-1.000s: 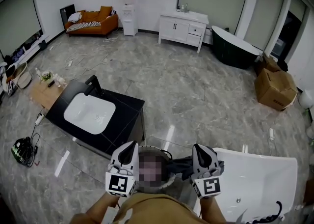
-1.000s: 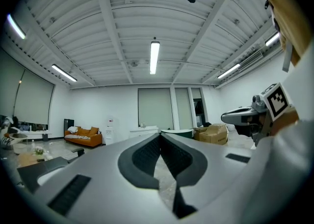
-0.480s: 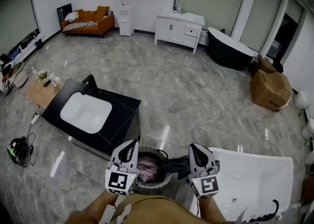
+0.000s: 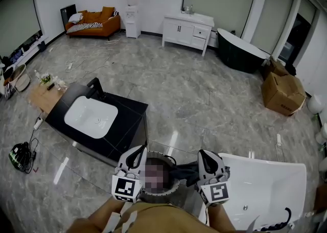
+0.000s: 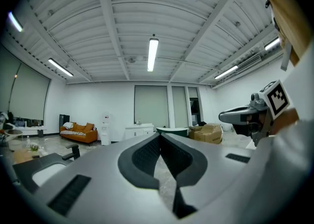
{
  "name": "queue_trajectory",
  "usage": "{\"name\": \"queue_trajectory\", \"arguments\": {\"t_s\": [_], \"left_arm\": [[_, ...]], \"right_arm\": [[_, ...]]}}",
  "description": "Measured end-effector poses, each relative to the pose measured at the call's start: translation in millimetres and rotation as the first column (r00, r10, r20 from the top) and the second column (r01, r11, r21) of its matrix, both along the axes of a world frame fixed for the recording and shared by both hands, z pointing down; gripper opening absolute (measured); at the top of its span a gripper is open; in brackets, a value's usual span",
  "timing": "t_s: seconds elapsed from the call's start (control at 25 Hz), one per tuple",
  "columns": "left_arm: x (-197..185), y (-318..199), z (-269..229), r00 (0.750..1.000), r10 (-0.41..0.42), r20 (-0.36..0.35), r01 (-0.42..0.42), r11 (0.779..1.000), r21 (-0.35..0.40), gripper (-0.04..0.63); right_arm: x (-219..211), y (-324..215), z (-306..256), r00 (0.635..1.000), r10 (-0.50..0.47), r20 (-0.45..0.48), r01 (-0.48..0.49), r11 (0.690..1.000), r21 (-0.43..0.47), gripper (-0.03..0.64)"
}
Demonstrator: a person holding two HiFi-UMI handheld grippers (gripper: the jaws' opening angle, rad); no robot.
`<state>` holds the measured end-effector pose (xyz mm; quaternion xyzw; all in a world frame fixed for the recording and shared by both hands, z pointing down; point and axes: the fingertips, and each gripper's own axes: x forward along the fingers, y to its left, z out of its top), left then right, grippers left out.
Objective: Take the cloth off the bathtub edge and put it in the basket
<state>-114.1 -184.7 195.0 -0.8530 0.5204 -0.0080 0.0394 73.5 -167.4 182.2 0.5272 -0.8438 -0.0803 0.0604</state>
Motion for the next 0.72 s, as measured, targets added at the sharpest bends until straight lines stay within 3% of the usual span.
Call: {"name": "queue_trajectory", "arguments": {"t_s": [0.52, 0.72], "left_arm": [[-8.3, -0.5, 3.0, 1.000, -0.015, 0.001, 0.015, 1.000, -0.011, 0.006], [-11.5, 2.2, 12.5, 1.000, -0.024, -0.009, 0.024, 0.999, 0.028, 0.006]], "right_arm": [[-5.8, -1.9, 2.8, 1.000, -0.001, 0.012, 0.001, 1.000, -0.001, 0.006], [-4.0, 0.1, 11.3, 1.000, 0.015, 0.021, -0.014, 1.000, -0.009, 0.006]]}}
